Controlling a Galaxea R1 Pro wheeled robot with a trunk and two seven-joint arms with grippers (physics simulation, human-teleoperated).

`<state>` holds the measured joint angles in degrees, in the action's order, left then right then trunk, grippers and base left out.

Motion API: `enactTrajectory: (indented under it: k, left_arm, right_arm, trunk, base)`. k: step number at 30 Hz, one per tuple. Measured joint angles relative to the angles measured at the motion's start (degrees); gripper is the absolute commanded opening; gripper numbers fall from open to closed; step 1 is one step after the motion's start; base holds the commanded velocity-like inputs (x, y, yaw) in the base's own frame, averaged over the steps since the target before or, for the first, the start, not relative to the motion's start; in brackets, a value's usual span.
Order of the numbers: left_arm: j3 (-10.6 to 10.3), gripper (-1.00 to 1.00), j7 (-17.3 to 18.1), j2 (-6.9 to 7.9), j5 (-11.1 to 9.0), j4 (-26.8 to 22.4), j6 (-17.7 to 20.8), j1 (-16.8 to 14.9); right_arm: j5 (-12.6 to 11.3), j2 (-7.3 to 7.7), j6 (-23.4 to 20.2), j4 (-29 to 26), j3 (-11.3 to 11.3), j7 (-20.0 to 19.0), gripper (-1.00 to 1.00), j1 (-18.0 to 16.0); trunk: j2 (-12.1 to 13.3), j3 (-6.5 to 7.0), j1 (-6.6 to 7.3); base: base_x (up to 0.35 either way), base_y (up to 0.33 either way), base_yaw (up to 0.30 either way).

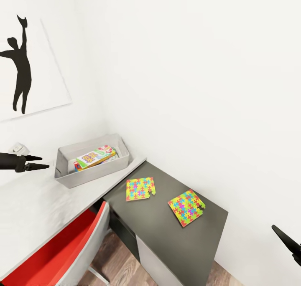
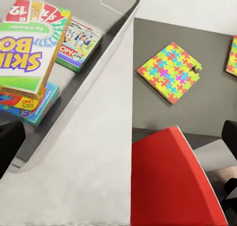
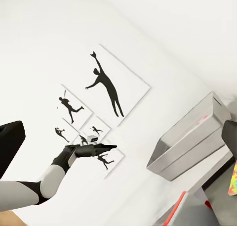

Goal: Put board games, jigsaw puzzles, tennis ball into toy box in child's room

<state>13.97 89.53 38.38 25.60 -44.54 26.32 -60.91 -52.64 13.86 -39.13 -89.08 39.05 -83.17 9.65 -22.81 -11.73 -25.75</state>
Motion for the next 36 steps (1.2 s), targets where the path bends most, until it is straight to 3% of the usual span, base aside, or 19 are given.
enactTrajectory:
  k: [36]
  left_arm:
    - [0.0, 1.0, 0.0, 0.0, 0.1, 0.0, 0.0, 0.0]
  right_arm:
    - [0.1, 0.09, 0.0, -0.1, 0.1, 0.0, 1.0, 0.0]
  trunk:
    - [0.0, 1.11, 0.0]
  base:
    - [-0.066, 0.013, 0.267]
